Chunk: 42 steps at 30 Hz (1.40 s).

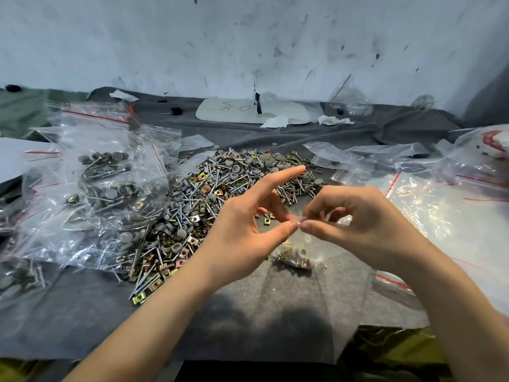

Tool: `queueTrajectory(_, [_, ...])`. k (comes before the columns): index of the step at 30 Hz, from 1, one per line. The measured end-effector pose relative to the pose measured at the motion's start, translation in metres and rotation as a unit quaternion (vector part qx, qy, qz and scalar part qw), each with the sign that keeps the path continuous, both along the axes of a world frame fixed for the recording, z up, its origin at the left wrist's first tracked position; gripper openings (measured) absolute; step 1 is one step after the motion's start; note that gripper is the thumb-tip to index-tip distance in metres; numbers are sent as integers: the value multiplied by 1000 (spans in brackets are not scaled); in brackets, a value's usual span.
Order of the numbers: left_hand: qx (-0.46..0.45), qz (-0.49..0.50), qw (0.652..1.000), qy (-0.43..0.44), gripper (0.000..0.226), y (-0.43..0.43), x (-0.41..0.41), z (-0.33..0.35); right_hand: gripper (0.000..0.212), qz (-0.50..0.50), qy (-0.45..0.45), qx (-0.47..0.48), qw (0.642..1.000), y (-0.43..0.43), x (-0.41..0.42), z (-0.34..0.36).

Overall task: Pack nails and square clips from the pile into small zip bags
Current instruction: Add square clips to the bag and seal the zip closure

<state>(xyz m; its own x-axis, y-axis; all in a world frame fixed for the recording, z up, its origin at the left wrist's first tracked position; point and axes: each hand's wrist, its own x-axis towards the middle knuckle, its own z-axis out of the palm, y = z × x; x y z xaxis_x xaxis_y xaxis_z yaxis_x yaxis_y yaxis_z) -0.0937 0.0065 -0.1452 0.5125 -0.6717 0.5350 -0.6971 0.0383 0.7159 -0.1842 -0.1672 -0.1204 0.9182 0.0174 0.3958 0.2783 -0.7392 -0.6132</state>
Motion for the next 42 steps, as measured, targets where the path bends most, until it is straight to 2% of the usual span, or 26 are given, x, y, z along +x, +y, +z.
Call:
queueTrajectory(4, [13, 14, 999, 36, 57, -1, 0, -2, 13, -15, -13, -12, 1000, -1, -4, -2])
queueTrajectory(8, [41, 22, 996, 80, 8, -6, -3, -5, 15, -26, -35, -15, 999, 4, -4, -6])
queueTrajectory(9, [45, 24, 996, 79, 4, -7, -3, -5, 13, -27, -33, -6, 999, 4, -4, -7])
queueTrajectory(14, [32, 28, 998, 51, 14, -6, -2, -4, 10, -25, 0, 27, 999, -4, -7, -10])
queueTrajectory(18, [47, 3, 997, 63, 9, -9, -3, -7, 13, -14, -6, 22, 1000, -1, -6, -11])
queueTrajectory(20, [50, -18, 996, 68, 11, -11, -2, -9, 7, -9, -8, 56, 998, 1, -7, -12])
queueTrajectory(23, [21, -16, 995, 93, 9, -12, 1, -12, 10, -32, 2, 103, 994, -3, -8, -14])
queueTrajectory(26, [24, -23, 993, 114, 8, -12, 3, -16, 8, -37, 14, 106, 994, -6, -10, -16])
queueTrajectory(29, [34, -37, 994, 98, 13, -13, 2, -19, 14, -20, 25, 92, 995, -4, -9, -17])
queueTrajectory(32, [21, -40, 996, 80, 13, -14, 1, -19, 18, -1, 38, 141, 989, -4, -8, -19])
queueTrajectory(36, [-5, -31, 997, 66, 15, -14, 1, -19, 16, -47, 16, 204, 978, -6, -9, -25])
queueTrajectory(40, [-21, -30, 997, 71, 17, -15, 0, -19, 21, -68, -12, 169, 983, -1, -9, -26])
queueTrajectory(42, [-26, -28, 997, 72, 21, -15, 0, -18, 20, -66, -9, 184, 981, -1, -9, -24])
